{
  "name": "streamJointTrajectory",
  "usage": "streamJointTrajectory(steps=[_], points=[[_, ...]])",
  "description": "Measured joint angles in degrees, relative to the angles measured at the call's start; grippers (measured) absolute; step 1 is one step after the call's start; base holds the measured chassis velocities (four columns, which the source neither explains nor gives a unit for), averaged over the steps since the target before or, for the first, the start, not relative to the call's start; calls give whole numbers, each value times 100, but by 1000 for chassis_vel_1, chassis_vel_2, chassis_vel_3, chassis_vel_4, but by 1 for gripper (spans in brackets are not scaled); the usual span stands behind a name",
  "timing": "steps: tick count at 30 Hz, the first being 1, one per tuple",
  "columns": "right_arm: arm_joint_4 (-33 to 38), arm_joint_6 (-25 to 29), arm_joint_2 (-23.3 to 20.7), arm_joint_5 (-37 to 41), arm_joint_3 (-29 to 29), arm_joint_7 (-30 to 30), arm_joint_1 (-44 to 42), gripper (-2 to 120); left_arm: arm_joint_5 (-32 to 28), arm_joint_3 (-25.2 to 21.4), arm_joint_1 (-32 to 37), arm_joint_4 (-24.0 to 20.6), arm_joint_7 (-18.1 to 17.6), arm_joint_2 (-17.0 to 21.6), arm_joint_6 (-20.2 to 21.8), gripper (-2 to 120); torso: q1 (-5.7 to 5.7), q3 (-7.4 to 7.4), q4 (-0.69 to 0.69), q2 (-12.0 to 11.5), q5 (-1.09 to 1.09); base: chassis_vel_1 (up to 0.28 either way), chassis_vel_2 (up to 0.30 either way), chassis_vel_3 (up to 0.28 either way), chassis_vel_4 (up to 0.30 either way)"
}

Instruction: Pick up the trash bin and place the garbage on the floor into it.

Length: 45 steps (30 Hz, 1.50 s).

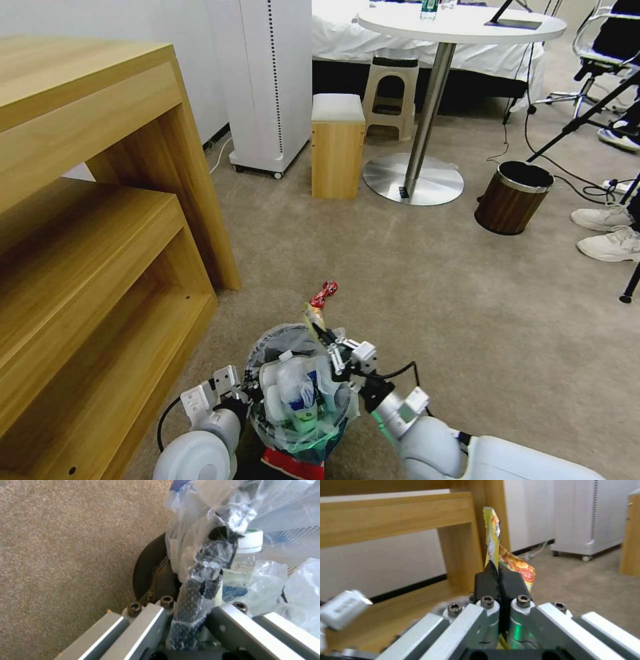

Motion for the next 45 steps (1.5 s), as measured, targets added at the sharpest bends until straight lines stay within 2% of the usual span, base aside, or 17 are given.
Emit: streamJointTrajectory(steps=[7, 18, 28, 34, 45], points=[[267, -9, 15, 104, -399, 95, 130, 0, -47, -13, -94, 76, -22, 8, 2, 0, 0, 0, 0, 0, 2, 0, 0, 0, 0], [906, -52, -339, 431, -690, 326, 87, 0, -316, -97, -210, 86, -180, 322, -11, 0, 0, -1, 0, 0, 1, 0, 0, 0, 0], [890, -47, -466, 403, -658, 392, -62, 0, -520, -153, -203, -170, -289, 579, -9, 0, 0, -1, 0, 0, 2, 0, 0, 0, 0], [882, -48, -446, 332, -628, 424, -120, 0, -1043, -243, -259, -416, -617, 952, 120, 0, 0, -1, 0, 0, 1, 0, 0, 0, 0], [920, -144, -356, 410, -680, 629, -120, 0, -1370, -253, -459, -446, -716, 1247, 115, 0, 0, -1, 0, 0, 1, 0, 0, 0, 0]])
